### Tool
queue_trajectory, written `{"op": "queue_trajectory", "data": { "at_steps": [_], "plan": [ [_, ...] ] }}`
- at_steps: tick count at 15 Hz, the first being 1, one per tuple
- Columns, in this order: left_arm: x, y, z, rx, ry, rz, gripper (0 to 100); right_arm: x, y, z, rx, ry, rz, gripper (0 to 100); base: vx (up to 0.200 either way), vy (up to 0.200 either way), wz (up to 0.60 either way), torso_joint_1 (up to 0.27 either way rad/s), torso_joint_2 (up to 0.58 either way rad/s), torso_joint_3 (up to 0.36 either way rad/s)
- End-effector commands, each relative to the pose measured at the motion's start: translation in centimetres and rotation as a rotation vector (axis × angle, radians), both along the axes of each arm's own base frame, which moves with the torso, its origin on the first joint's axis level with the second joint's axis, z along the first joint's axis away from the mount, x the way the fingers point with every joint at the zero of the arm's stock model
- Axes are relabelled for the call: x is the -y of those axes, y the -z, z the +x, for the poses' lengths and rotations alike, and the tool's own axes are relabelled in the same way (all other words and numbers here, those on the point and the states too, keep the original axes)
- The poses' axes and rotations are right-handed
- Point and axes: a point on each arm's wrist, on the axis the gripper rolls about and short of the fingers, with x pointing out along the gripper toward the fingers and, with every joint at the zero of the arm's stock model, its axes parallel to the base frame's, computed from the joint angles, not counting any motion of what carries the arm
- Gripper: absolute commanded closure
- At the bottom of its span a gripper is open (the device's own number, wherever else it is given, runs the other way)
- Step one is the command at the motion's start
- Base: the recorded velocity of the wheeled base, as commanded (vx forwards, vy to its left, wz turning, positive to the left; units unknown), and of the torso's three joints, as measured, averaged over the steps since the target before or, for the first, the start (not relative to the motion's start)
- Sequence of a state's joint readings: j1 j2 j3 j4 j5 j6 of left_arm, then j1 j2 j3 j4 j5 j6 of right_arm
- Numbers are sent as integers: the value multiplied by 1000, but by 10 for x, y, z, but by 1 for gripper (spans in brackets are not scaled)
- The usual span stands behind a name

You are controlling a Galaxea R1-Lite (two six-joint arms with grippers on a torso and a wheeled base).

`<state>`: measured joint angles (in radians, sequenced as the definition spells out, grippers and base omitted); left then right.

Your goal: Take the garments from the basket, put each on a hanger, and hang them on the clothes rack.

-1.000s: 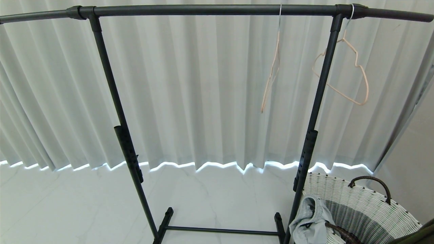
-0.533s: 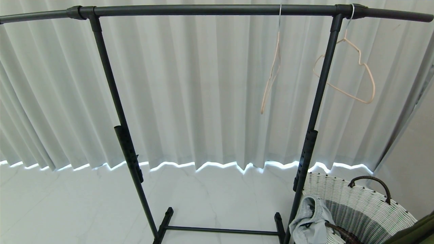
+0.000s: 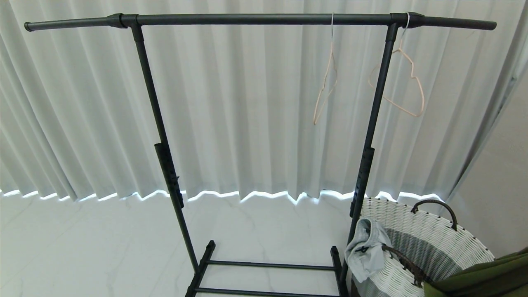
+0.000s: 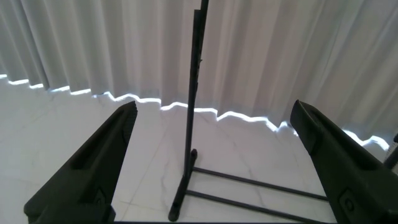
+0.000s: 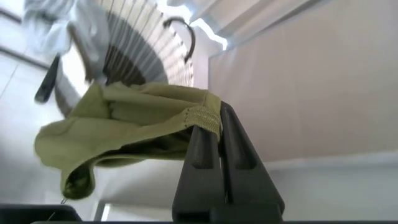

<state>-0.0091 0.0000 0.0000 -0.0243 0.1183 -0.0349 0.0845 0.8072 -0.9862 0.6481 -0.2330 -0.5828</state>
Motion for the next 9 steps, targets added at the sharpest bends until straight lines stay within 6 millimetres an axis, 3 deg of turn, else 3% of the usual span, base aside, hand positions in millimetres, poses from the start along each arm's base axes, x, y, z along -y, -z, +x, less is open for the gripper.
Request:
{"op": "queue_trajectory", "data": {
  "at_steps": [1,4,9],
  "plan": [
    [0,0,0,-1,0,0,0,0,0,0,0,0,0,100,0,0,0,0,0,0],
    [0,0,0,-1,0,0,0,0,1,0,-5,0,-2,100,0,0,0,0,0,0],
    [0,0,0,-1,0,-2,0,0,1,0,-5,-3,-1,100,0,200,0,3,0,3]
  ]
}}
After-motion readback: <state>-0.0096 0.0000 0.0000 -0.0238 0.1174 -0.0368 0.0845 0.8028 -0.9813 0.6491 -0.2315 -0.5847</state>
